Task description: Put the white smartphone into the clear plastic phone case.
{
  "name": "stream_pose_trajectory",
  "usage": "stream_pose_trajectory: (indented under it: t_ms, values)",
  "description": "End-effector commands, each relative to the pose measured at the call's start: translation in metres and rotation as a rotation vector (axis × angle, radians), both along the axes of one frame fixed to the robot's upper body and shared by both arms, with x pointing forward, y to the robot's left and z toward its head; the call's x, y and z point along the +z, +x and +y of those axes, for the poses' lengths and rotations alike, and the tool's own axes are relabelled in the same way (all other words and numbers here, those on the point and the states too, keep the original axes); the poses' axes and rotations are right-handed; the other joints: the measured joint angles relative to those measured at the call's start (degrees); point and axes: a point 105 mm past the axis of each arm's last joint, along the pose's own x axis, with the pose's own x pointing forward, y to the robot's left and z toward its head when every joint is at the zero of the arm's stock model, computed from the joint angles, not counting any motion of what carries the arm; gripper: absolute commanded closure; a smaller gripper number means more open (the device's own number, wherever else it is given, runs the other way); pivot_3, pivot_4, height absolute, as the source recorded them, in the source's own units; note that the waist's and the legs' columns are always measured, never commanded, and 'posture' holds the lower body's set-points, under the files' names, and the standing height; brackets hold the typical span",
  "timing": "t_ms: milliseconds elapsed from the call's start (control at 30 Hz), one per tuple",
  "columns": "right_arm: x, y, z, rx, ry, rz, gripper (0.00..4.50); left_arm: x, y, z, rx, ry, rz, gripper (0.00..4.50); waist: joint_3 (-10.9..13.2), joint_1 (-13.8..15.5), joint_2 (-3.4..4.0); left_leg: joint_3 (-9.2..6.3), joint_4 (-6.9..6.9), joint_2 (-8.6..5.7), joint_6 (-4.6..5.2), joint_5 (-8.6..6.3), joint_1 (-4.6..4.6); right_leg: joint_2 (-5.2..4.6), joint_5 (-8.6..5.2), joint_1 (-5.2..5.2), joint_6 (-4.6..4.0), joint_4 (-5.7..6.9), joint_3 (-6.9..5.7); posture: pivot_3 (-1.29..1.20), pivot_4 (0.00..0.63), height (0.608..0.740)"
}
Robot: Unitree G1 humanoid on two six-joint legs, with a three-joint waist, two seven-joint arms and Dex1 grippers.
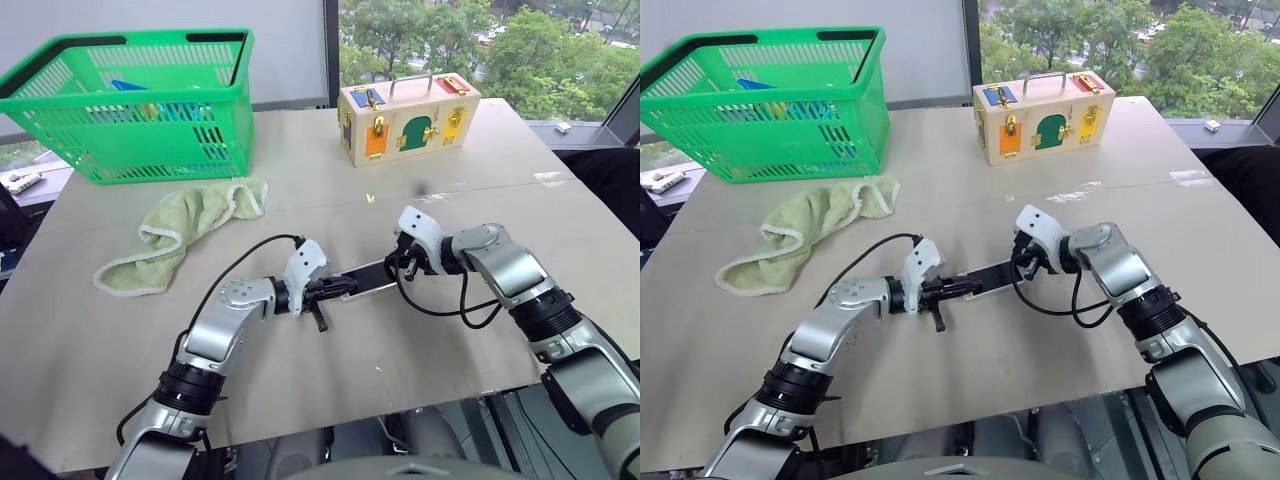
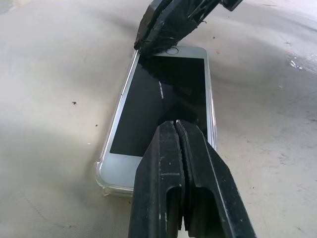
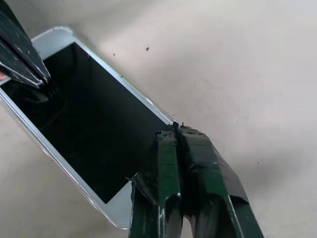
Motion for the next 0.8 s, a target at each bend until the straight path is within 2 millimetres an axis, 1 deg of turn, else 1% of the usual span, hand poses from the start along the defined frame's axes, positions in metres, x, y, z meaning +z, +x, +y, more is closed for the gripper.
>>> stream_pose_trajectory:
  t_ms: [33, 100, 167, 367, 467, 567, 633, 700, 733, 800]
  values:
    - [-0.019, -0.032, -0.009, 0.076, -0.015, 0.124, 4.5, -0.003, -0.002, -0.002, -0.007, 0.009, 0.003, 4.46, 0.2, 0.1, 0.25, 0.0, -0.02, -0.02, 0.0, 0.0, -0.02, 0.0, 0.0, -0.01, 0.0, -0.01, 0.0, 0.0, 0.15, 0.74]
    - [-0.022, -0.04, -0.014, 0.1, -0.048, 0.136, 4.5, -0.004, -0.002, -0.002, -0.007, 0.009, 0.005, 4.46, 0.2, 0.0, 0.33, 0.0, -0.1, -0.06, 0.02, 0.0, -0.06, 0.02, -0.01, -0.04, 0.02, -0.08, -0.02, 0.0, 0.15, 0.74]
    - [-0.027, -0.044, -0.019, 0.097, -0.078, 0.148, 4.5, -0.004, -0.002, -0.002, -0.008, 0.009, 0.007, 4.46, 0.2, 0.0, 0.32, 0.0, -0.18, -0.08, 0.25, 0.14, -0.09, 0.05, -0.06, -0.08, 0.09, -0.1, -0.03, 0.0, 0.15, 0.74]
    - [-0.048, -0.042, -0.034, 0.037, -0.207, 0.2, 4.5, -0.004, -0.001, -0.002, -0.007, 0.011, 0.006, 4.46, 0.3, 0.1, 0.28, 0.0, -0.26, -0.1, 0.26, 0.14, -0.09, 0.0, -0.08, -0.11, 0.11, -0.15, -0.04, 0.0, 0.15, 0.74]
    - [-0.056, -0.044, -0.035, 0.04, -0.251, 0.242, 4.5, -0.004, -0.001, -0.001, -0.006, 0.013, 0.005, 4.46, 0.2, 0.1, 0.23, -0.02, -0.25, -0.12, 0.02, -0.01, -0.07, -0.27, -0.08, -0.1, 0.12, -0.15, -0.08, 0.0, 0.15, 0.74]
    - [-0.065, -0.046, -0.035, 0.06, -0.296, 0.271, 4.5, -0.004, -0.001, -0.001, -0.005, 0.013, 0.006, 4.46, 0.2, 0.0, 0.16, -0.05, -0.25, -0.11, 0.01, -0.01, -0.06, -0.39, -0.08, -0.08, 0.12, -0.15, -0.32, 0.0, 0.15, 0.74]
    - [-0.07, -0.043, -0.035, 0.054, -0.318, 0.271, 4.5, -0.004, -0.001, -0.001, -0.005, 0.013, 0.006, 4.46, 0.1, 0.0, 0.03, -0.07, -0.25, -0.09, 0.0, -0.02, -0.04, -0.45, -0.08, -0.07, 0.11, -0.15, -0.48, 0.0, 0.15, 0.74]
    - [-0.071, -0.04, -0.035, 0.043, -0.313, 0.258, 4.5, -0.004, -0.001, -0.001, -0.002, 0.012, 0.005, 4.46, 0.0, -0.1, -0.02, -0.08, -0.25, -0.02, -0.01, -0.02, 0.0, -0.5, -0.08, -0.06, 0.11, -0.15, -0.62, 0.0, 0.15, 0.74]
    - [-0.067, -0.037, -0.034, 0.04, -0.289, 0.23, 4.5, -0.003, -0.001, -0.001, 0.003, 0.005, 0.003, 4.46, 0.0, -0.1, -0.03, -0.09, -0.25, 0.0, -0.01, -0.02, 0.01, -0.56, -0.08, -0.06, 0.11, -0.15, -0.71, 0.0, 0.15, 0.74]
    - [-0.051, -0.031, -0.023, 0.055, -0.179, 0.136, 4.5, 0.0, 0.0, 0.0, 0.021, -0.025, -0.002, 4.46, 0.0, 0.0, -0.03, -0.09, -0.25, 0.02, -0.02, -0.02, 0.02, -0.68, -0.08, -0.06, 0.11, -0.15, -0.85, 0.0, 0.15, 0.74]
